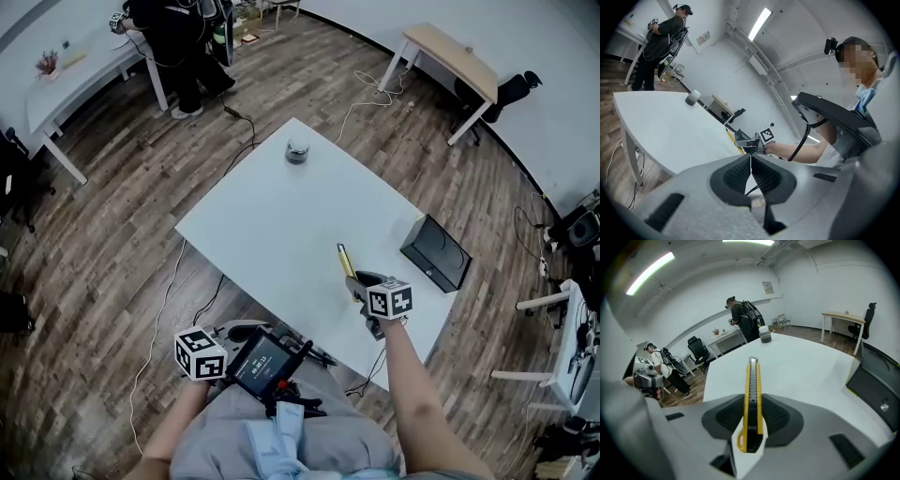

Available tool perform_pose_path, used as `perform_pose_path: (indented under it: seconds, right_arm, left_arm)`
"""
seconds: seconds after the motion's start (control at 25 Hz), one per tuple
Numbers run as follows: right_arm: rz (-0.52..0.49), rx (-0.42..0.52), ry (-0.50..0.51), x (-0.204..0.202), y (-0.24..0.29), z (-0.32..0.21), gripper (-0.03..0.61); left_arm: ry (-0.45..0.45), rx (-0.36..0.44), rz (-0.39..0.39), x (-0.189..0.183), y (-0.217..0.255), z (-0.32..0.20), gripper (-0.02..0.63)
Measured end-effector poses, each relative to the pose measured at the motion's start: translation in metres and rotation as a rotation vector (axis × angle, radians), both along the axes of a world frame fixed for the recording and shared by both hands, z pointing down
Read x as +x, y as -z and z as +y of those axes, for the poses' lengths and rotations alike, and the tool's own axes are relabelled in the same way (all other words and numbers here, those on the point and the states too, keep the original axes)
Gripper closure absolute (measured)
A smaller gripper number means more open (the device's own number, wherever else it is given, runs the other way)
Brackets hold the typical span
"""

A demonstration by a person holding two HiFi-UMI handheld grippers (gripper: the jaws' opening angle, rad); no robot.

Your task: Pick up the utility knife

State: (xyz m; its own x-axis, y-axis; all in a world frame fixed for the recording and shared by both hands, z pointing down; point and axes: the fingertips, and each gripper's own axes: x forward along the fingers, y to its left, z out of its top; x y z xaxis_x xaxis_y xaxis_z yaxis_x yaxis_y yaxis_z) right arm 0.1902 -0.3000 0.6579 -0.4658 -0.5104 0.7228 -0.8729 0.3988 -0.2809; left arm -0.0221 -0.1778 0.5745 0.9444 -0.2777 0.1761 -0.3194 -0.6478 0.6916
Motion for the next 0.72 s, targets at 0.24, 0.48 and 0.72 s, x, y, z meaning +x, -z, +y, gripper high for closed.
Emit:
perform_pose_path:
  seconds: [0.24, 0.48, 0.72]
  right_arm:
    - [-0.059, 0.017, 0.062, -0.032, 0.025, 0.022, 0.462]
    - [-0.13, 0.046, 0.128, -0.064, 0.053, 0.041, 0.462]
    - [-0.181, 0.07, 0.171, -0.086, 0.073, 0.059, 0.462]
  left_arm:
    - [-0.011, 0.018, 0.009, -0.001, 0.006, 0.004, 0.595]
    - [-0.021, 0.03, 0.015, -0.001, 0.009, 0.007, 0.595]
    - [-0.027, 0.039, 0.02, 0.001, 0.012, 0.01, 0.595]
